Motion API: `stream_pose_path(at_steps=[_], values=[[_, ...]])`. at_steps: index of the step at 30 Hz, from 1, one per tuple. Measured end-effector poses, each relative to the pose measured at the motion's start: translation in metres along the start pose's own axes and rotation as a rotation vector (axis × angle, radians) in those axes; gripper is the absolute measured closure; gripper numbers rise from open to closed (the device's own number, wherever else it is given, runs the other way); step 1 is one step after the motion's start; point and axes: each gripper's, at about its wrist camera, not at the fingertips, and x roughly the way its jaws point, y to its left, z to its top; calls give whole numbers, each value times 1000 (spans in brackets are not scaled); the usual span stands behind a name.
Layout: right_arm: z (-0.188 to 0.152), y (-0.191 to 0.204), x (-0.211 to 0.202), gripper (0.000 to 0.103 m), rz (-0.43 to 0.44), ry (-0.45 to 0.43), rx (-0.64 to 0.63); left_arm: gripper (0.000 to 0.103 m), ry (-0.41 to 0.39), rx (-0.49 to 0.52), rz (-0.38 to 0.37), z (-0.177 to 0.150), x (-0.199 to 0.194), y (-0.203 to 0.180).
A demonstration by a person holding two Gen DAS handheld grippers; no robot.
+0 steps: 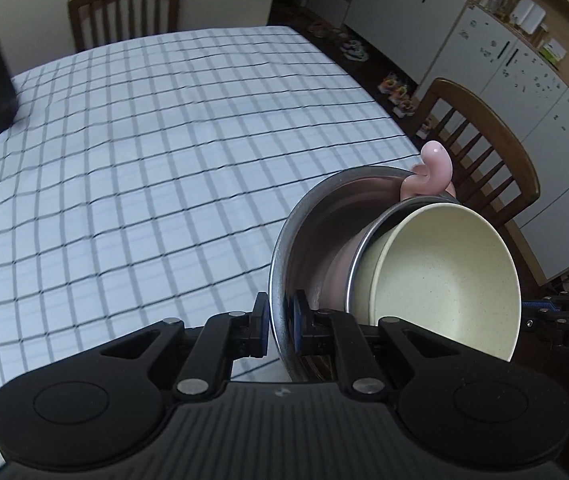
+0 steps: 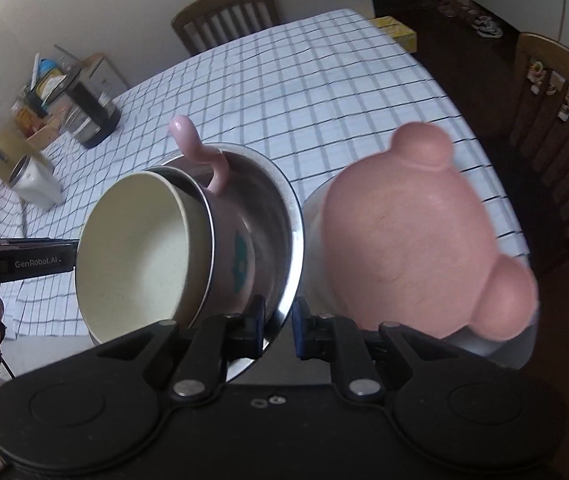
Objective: Organize plates and bowls
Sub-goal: 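Lift the nested bowl stack with both grippers and carry it onto the pink plate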
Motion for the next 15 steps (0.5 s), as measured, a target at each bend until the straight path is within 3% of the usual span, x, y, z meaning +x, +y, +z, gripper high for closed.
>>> stream_pose_path(at_steps=[8,15], values=[[18,-58,-15,88,-48,-28,57,93,10,64,-37,31,37,-55],[23,-103,-11,88,-76,-12,101,93,40,96,-49,45,73,-81]])
